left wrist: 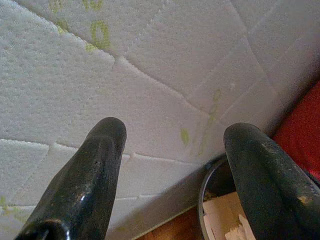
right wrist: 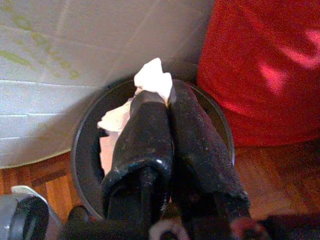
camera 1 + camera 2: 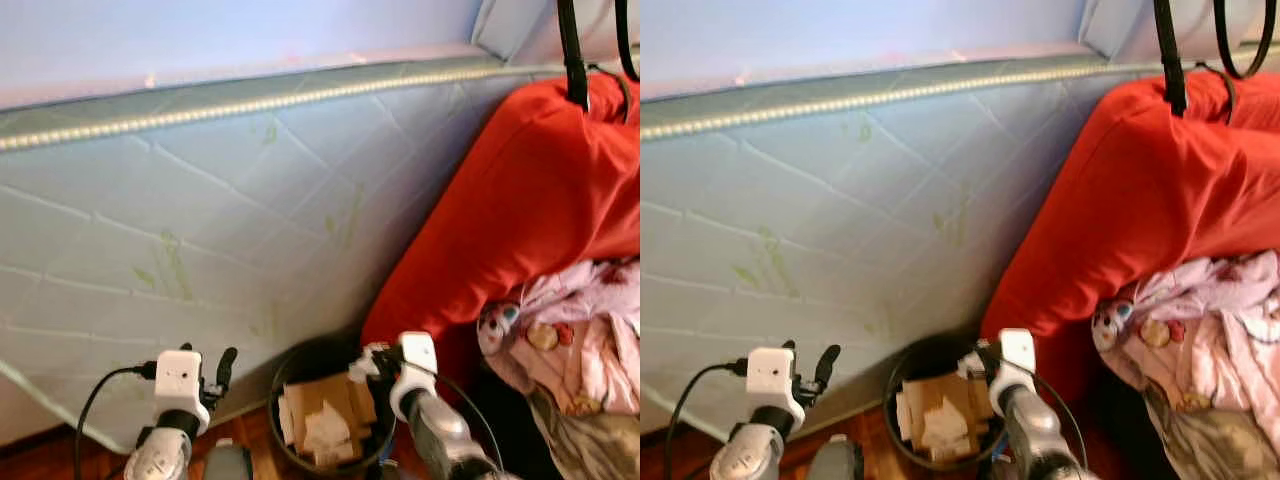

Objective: Clean up the room

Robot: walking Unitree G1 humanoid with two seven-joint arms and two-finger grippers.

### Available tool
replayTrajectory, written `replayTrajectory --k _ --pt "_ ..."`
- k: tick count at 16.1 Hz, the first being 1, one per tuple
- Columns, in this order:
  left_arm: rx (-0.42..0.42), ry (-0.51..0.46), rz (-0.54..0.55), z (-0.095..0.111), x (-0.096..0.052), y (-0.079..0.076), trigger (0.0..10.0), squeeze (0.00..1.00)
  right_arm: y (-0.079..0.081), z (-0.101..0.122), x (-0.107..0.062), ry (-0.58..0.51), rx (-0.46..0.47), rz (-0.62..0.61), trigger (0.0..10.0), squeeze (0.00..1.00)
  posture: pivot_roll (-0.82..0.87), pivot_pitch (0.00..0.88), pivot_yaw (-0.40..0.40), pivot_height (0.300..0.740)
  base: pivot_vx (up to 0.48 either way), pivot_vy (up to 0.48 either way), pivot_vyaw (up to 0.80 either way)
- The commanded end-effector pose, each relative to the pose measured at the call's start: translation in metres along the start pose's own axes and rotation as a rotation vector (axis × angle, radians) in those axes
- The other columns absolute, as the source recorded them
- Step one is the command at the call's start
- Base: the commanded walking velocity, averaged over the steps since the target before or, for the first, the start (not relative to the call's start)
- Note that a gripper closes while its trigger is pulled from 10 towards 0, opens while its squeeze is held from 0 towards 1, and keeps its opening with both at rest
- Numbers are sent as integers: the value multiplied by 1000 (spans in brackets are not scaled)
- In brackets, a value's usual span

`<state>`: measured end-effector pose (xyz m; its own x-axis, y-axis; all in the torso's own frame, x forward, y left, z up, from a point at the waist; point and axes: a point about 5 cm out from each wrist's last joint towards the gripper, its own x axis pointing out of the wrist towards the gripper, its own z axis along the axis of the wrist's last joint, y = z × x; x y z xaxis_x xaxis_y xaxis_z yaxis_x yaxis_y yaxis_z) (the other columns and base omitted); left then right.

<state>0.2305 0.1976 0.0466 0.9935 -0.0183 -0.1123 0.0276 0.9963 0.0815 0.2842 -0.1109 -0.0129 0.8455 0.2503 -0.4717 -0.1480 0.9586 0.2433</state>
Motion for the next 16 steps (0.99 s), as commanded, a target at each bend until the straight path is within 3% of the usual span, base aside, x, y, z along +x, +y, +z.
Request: replayTrajectory --k 1,5,7,15,16 --pt "-3 -32 -22 11 5 -3 10000 0 0 10 4 -14 -2 -8 10000 0 207 143 -137 646 0 0 0" --pt "-1 -81 -14 30 11 -5 10000 0 20 35 15 -44 -17 53 10000 0 238 179 -145 646 0 0 0" --pt "-6 -79 2 33 4 -5 10000 0 27 37 18 -22 -37 62 10000 0 246 207 -150 646 0 0 0" --pt "-25 -37 14 29 -12 -12 10000 0 21 27 14 21 -57 60 10000 0 238 259 -160 646 0 0 0" --pt "-26 -34 14 30 -12 -12 10000 0 21 26 14 24 -55 66 10000 231 240 263 -161 646 0 0 0"
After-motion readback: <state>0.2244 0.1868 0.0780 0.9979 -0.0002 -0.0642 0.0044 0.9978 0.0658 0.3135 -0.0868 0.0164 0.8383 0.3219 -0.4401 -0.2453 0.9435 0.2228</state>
